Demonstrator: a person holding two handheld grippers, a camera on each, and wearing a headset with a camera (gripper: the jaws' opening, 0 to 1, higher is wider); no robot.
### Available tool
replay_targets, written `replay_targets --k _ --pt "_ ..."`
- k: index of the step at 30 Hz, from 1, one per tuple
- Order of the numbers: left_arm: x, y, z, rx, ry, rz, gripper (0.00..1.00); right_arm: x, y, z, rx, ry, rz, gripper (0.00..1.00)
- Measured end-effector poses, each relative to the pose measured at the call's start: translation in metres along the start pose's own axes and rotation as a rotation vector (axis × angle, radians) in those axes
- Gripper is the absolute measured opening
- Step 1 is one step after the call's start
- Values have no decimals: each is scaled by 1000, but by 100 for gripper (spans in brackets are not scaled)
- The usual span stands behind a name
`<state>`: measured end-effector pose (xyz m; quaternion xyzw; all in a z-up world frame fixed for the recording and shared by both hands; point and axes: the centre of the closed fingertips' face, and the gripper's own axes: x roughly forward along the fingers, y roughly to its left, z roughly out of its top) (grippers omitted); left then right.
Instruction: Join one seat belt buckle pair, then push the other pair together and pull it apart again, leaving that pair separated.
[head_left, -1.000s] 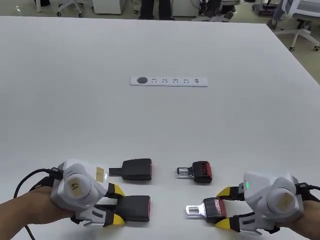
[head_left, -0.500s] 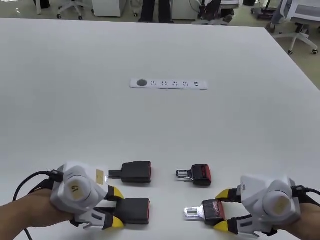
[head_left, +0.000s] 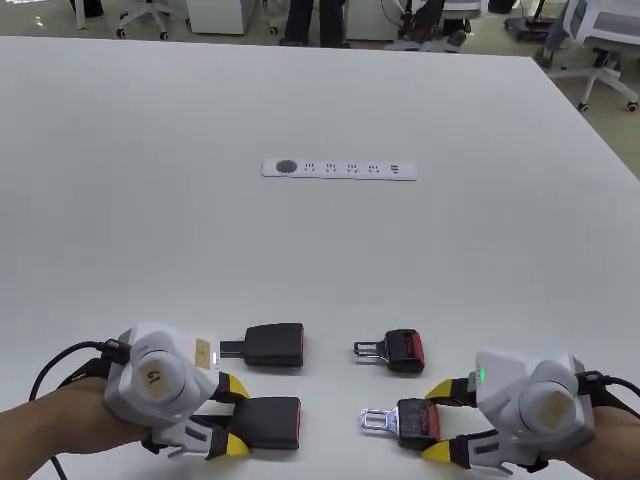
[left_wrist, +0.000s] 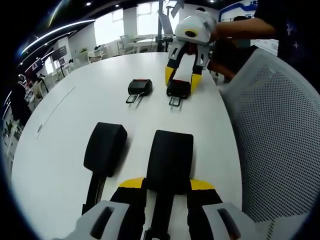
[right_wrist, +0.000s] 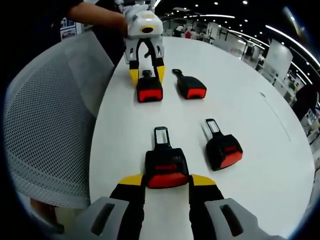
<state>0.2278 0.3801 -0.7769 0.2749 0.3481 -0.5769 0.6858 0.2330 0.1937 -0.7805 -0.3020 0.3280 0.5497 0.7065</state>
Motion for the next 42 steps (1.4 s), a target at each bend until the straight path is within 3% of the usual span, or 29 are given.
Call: replay_targets --k 42 --pt "-1 -1 2 -1 5 -4 32 24 16 36 -25 -27 55 30"
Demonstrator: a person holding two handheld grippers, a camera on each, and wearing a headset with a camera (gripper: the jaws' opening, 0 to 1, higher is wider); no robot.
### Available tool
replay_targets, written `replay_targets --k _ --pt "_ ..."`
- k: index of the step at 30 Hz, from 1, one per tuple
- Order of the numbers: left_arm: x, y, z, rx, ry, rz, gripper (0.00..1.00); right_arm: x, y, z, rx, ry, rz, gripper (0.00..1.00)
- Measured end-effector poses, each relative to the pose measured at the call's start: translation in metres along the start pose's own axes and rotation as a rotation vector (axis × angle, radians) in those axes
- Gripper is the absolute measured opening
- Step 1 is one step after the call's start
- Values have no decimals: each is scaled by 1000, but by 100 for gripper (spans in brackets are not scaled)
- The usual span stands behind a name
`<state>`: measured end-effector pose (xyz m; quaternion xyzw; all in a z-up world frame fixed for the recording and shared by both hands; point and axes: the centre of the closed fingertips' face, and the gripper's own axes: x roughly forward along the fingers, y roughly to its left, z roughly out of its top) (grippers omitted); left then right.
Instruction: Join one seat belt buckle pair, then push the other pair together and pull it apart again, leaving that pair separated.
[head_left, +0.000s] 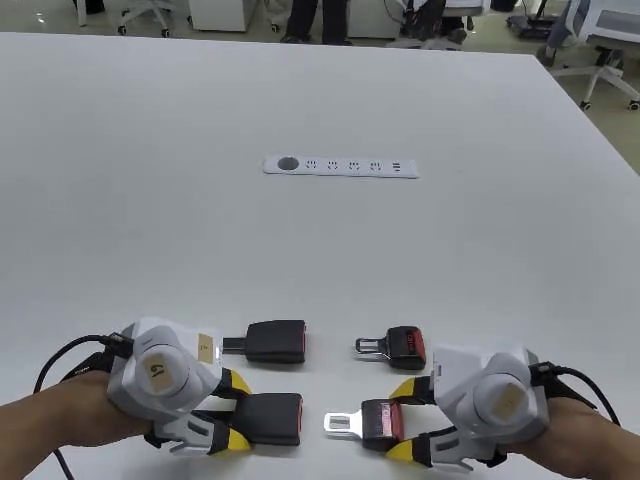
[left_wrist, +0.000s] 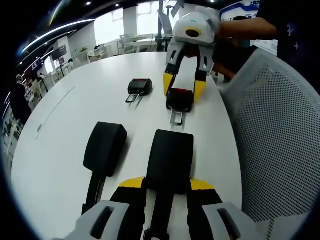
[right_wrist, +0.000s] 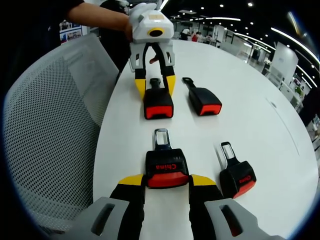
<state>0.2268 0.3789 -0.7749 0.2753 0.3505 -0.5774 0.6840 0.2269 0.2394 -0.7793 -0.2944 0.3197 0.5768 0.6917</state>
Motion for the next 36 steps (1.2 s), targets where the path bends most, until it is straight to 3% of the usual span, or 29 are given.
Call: replay_targets --k 36 --pt "0 2 -1 -5 -1 0 32 27 6 33 -15 -41 26 30"
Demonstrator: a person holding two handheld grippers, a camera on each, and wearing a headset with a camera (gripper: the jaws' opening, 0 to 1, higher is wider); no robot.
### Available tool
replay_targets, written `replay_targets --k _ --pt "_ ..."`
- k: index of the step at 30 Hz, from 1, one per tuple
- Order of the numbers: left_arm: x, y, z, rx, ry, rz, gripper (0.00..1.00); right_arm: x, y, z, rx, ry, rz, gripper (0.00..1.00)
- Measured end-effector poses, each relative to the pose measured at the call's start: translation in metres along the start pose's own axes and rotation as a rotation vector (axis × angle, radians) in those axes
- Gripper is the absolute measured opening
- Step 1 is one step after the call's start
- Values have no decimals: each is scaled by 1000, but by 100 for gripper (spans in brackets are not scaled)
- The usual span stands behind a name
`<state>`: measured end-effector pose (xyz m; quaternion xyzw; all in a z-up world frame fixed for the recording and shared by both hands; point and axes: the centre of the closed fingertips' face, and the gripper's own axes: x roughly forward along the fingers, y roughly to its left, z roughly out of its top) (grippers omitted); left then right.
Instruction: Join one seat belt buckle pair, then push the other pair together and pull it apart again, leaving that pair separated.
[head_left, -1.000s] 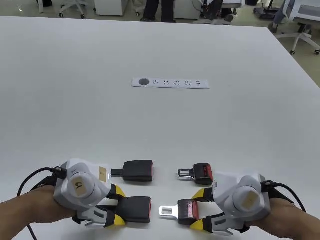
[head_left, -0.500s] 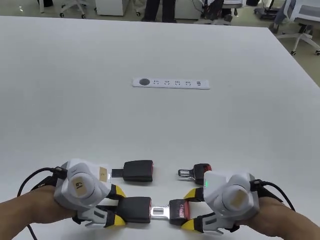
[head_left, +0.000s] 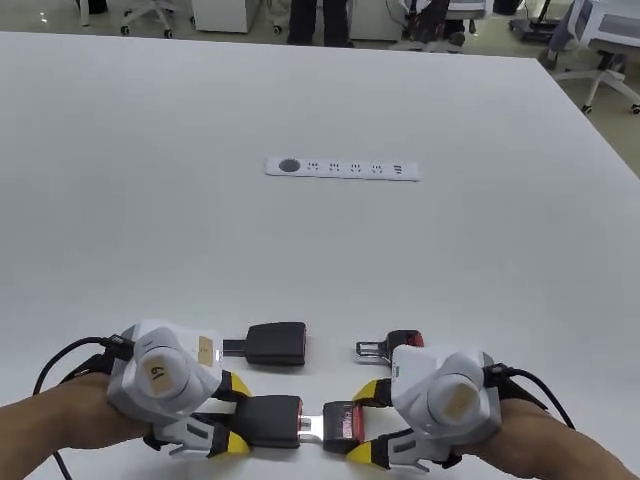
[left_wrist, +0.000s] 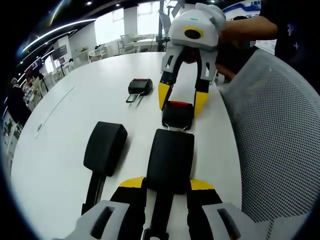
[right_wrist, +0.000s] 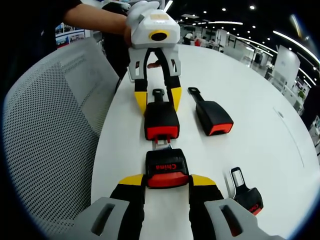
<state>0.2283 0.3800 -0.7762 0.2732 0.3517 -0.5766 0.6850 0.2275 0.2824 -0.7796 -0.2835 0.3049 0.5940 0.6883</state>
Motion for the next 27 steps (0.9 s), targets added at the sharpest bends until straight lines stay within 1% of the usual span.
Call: replay_targets --k 4,13,20,27 --pt "1 1 -2 -3 -5 1 32 0 -1 -1 0 0 2 29" --pt "1 1 -1 -10 -7 2 32 1 0 0 4 0 -1 29" --pt "1 1 -2 -13 -4 3 32 1 0 1 10 -1 -2 28" --pt "0 0 -1 -16 -2 4 31 3 -1 2 6 3 1 28"
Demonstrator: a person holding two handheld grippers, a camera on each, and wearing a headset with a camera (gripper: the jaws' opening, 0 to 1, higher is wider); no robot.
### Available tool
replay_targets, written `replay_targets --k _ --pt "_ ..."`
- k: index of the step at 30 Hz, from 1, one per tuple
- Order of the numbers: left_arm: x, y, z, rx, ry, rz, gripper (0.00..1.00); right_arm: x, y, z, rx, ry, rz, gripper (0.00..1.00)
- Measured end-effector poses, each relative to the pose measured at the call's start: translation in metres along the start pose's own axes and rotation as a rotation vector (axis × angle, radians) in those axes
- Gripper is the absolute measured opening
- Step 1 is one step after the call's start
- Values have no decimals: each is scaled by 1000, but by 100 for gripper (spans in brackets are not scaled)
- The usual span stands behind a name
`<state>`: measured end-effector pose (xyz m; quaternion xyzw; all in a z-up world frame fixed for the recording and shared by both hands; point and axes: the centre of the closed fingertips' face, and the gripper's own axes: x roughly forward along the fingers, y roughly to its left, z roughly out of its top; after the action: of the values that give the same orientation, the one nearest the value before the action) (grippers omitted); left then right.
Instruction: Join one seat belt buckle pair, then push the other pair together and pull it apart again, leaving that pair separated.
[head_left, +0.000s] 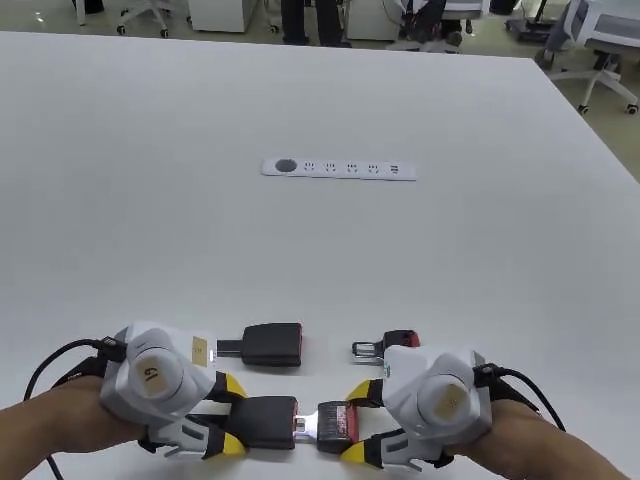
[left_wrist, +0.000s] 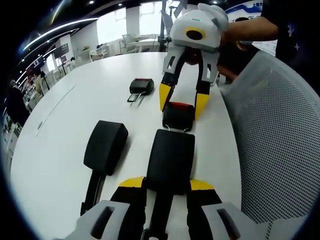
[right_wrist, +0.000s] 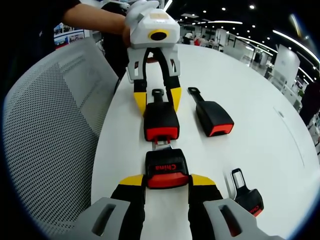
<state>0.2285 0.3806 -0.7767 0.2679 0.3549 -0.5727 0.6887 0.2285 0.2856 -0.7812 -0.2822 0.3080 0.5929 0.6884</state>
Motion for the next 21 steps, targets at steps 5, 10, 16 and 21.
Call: replay_targets --k 5,10,16,21 --pt "0 0 0 -4 0 1 31 0 1 1 1 4 0 28" --pt "-1 -1 1 -7 0 2 31 2 1 2 6 6 1 28" --pt "0 1 -1 -9 1 3 31 3 1 3 10 12 1 28" --pt "1 3 -4 -8 5 5 31 7 1 7 11 5 -1 28"
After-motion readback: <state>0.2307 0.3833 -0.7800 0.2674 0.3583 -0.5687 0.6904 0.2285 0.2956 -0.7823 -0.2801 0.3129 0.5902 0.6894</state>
